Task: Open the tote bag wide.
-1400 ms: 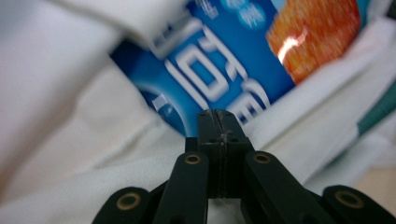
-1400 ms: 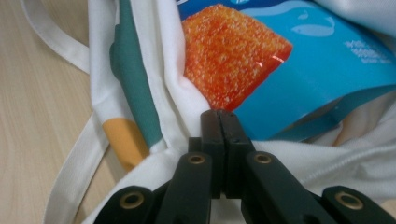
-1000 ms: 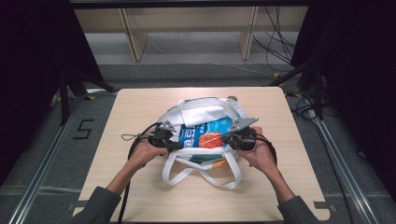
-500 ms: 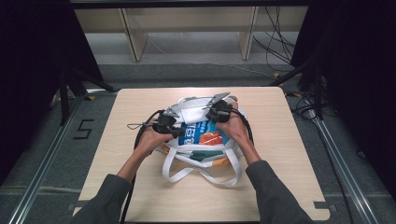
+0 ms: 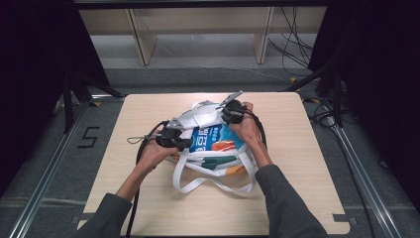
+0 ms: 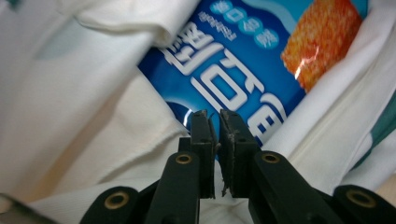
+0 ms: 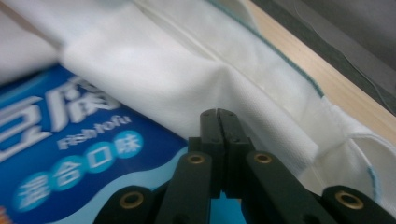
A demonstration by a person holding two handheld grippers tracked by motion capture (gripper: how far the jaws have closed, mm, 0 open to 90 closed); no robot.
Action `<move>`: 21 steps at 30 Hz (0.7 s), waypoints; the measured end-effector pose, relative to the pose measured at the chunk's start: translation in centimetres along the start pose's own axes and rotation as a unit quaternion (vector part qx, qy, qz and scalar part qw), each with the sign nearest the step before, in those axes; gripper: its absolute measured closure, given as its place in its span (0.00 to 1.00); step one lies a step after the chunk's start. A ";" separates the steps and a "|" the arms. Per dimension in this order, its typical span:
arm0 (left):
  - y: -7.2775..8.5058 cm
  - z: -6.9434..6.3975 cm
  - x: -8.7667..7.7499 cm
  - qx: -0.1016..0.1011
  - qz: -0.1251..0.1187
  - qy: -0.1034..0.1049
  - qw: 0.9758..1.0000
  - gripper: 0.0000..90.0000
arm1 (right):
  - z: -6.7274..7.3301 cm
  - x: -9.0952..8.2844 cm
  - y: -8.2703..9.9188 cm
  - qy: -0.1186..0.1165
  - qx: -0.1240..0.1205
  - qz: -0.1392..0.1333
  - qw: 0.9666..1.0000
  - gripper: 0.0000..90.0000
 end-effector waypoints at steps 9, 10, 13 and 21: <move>-1.9 0.1 -2.4 -0.033 -0.067 0.001 0.997 0.91 | 0.2 -5.0 -0.3 -0.023 0.006 -0.042 0.999 1.00; -2.0 -0.1 -2.5 -0.038 -0.074 0.003 0.997 0.91 | 0.2 -5.4 -0.3 -0.019 0.007 -0.051 0.998 1.00; -2.1 -0.3 -2.8 -0.031 -0.071 0.005 0.997 0.90 | 0.2 -6.2 0.1 -0.024 0.005 -0.044 0.999 1.00; -2.5 0.9 -3.0 -0.035 -0.081 -0.021 0.996 0.86 | -0.3 -7.6 1.3 -0.013 0.008 -0.060 0.998 1.00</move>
Point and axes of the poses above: each handheld gripper's, and its own axes: x roughly forward along the jaws, y roughly out of its underside, z roughly to its left, the point moved 9 cm from there along x, roughly forward along the jaws, and after that the axes turned 13 degrees about -z, right-handed, at the moved point
